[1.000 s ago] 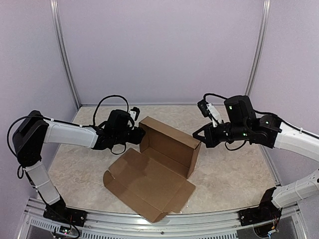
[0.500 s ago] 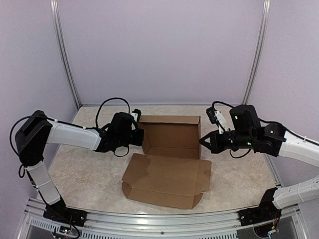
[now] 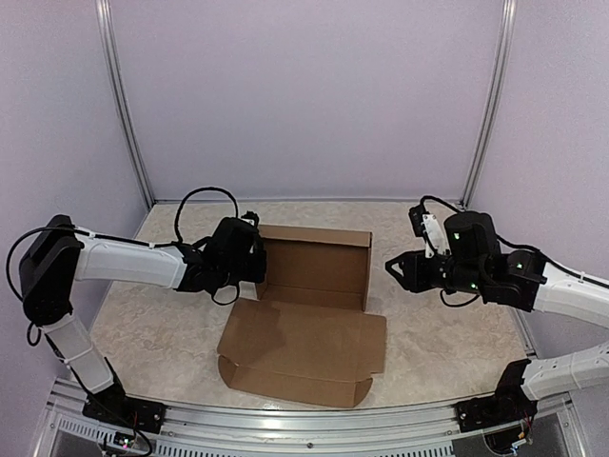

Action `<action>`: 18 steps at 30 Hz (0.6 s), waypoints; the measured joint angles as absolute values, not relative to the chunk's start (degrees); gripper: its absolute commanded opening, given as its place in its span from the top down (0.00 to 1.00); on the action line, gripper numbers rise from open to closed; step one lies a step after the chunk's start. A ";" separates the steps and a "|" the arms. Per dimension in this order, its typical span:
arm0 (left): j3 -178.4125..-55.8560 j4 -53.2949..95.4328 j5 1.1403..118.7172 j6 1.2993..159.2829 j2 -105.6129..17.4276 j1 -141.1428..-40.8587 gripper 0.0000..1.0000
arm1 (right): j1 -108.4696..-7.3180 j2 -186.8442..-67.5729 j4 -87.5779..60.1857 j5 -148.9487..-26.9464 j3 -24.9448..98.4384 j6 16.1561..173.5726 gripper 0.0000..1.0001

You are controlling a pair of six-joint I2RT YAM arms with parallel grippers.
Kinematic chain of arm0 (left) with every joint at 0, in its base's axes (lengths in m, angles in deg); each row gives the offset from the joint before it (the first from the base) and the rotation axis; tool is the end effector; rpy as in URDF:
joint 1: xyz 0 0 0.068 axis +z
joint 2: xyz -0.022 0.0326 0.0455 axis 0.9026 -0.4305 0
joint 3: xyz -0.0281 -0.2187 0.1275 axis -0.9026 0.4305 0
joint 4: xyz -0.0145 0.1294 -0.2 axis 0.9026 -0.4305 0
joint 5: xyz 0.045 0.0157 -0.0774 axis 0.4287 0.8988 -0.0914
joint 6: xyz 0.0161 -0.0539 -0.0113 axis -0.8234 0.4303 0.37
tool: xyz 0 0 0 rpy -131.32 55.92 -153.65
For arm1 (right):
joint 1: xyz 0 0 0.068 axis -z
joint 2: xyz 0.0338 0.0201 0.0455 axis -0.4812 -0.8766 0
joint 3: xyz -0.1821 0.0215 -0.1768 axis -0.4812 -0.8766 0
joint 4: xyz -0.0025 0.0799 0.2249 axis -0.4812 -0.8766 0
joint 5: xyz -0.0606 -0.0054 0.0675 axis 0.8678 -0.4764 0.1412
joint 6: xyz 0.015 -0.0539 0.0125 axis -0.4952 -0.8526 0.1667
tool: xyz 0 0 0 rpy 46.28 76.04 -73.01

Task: Fold the paper box

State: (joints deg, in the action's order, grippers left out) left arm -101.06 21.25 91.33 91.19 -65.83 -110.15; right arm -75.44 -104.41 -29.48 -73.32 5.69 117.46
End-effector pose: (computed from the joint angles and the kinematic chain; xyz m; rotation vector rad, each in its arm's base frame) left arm 0.2512 -0.2341 0.1875 0.2283 2.1805 -0.2160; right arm 0.1534 0.1555 0.2709 -0.2494 2.1494 0.6642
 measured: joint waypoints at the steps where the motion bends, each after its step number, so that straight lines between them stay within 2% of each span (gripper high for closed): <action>1: -101.13 20.00 91.92 91.93 -65.46 -110.39 1.00 | -75.44 -104.78 -28.35 -73.04 5.36 117.44 0.58; 11: -103.14 9.51 96.13 100.15 -63.71 -113.06 1.00 | -75.46 -112.06 -16.48 -71.20 2.52 115.82 0.49; 18: -106.50 2.98 96.09 104.63 -64.41 -114.48 1.00 | -76.32 -119.34 -9.85 -67.36 2.50 114.73 0.50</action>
State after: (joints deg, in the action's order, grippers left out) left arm -106.50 2.98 96.09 104.63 -64.41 -114.48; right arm -76.32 -119.34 -9.85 -67.36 2.50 114.73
